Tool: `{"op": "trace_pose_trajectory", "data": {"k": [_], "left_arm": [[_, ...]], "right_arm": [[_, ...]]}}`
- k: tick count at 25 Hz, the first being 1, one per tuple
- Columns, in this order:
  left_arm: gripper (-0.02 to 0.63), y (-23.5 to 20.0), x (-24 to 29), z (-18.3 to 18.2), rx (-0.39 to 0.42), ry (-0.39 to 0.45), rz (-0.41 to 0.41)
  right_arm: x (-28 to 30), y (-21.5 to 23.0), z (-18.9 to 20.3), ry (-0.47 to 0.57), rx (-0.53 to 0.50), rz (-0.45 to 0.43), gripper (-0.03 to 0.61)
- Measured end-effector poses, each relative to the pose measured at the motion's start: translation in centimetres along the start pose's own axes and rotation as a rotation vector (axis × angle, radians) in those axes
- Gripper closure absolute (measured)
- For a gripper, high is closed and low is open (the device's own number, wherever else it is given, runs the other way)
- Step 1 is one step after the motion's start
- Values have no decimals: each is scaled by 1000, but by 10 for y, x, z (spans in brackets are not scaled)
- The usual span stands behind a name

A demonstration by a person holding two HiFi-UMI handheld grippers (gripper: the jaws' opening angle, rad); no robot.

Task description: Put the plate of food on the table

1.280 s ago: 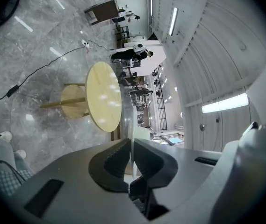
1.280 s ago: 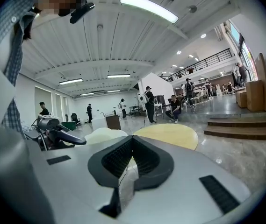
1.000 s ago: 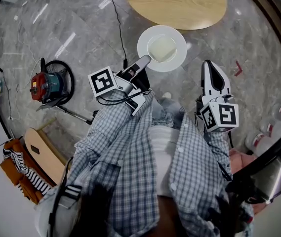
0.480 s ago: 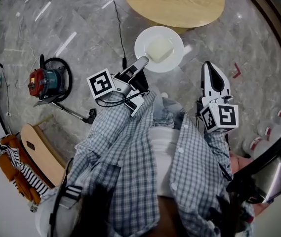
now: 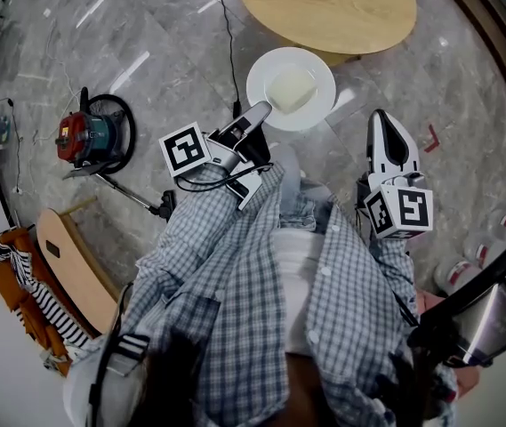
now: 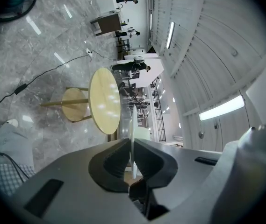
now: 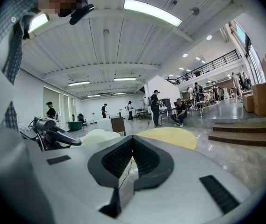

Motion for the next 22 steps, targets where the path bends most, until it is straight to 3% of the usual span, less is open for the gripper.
{"op": "trace_pose_trajectory", "data": {"k": [13,22], "left_arm": [[594,-6,4,-3,11,-16,-13],[594,-3,61,-25,-5,-52,-23]], "right_arm": [[-4,3,10,-19,12,36,571],[40,34,5,-40,19,76,571]]}}
Point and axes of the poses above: the fingertips, and each gripper's own axes: x forward along the fingers, y to its right, z out of its underside, the point moved 2 cm from there along -x, backward along the fingers, and after that the axes turned 10 degrees about y, right-handed, at the moved point
